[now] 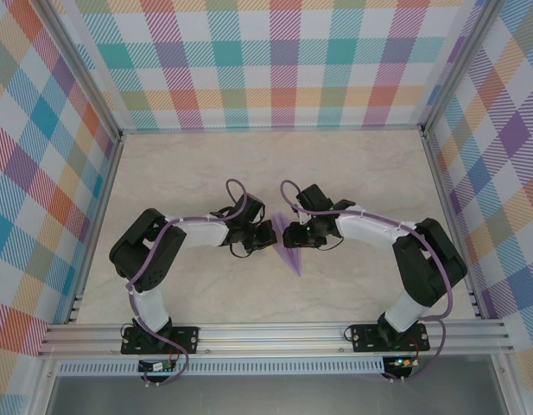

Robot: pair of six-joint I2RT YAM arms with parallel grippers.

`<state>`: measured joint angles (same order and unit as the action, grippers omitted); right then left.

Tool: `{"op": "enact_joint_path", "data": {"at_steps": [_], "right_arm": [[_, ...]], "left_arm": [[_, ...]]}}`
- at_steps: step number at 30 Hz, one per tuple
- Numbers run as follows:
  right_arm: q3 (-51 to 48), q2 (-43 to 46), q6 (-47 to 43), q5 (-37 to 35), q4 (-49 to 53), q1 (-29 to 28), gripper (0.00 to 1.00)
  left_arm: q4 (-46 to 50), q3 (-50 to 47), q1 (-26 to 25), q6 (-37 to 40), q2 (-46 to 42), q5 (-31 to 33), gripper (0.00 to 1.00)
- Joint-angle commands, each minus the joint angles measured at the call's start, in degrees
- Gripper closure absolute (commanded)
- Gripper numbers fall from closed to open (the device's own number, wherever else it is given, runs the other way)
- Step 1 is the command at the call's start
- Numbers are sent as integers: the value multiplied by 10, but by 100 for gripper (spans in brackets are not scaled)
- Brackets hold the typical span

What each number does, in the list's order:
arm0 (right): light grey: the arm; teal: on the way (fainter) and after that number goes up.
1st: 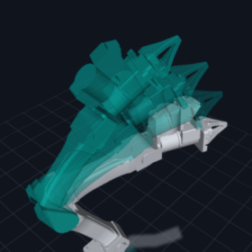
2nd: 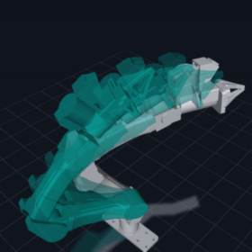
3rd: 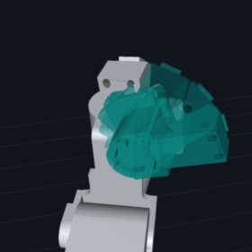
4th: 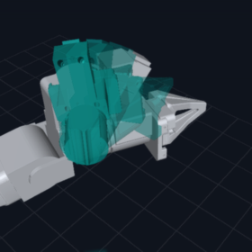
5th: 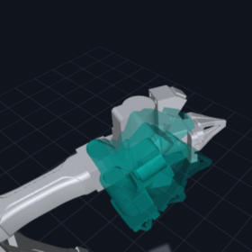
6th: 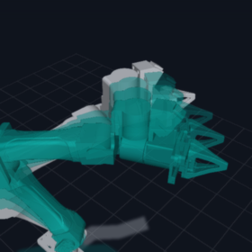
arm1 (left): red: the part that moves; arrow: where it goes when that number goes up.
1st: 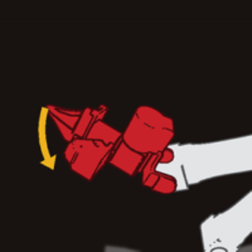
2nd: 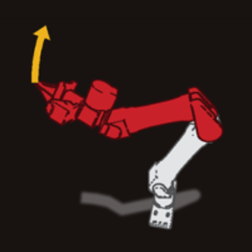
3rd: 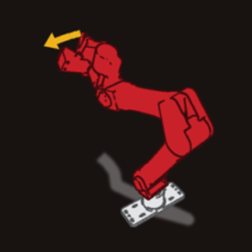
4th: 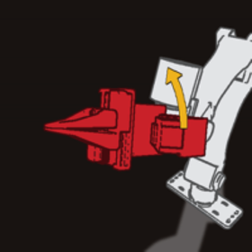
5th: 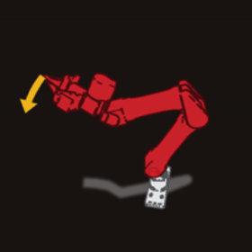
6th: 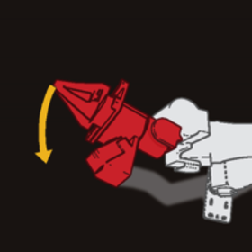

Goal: Fold a paper plane with a square sheet of paper (pick it up from the middle)
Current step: Move the paper plane to the top-center of the table.

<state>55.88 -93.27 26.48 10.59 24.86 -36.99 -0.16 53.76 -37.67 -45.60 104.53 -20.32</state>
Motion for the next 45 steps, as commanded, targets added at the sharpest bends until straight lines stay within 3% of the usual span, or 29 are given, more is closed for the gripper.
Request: {"op": "enact_joint_path", "data": {"at_steps": [1, 17, 25, 32, 45], "right_arm": [[-8, 21, -6, 12, 13, -10, 58], [-17, -8, -6, -12, 23, -35, 55], [3, -39, -4, -60, 34, -49, 54], [11, -54, 2, -68, 26, -55, 50], [12, -33, 36, -114, 22, -55, 64]], "left_arm": [[5, -2, 8, -1, -1, 5, 100], [5, -4, 8, -2, -6, 4, 100], [6, -5, 8, -2, -12, 2, 100], [7, -6, 8, -1, -16, 0, 95], [25, -4, 8, 9, -20, 9, 92]]}}
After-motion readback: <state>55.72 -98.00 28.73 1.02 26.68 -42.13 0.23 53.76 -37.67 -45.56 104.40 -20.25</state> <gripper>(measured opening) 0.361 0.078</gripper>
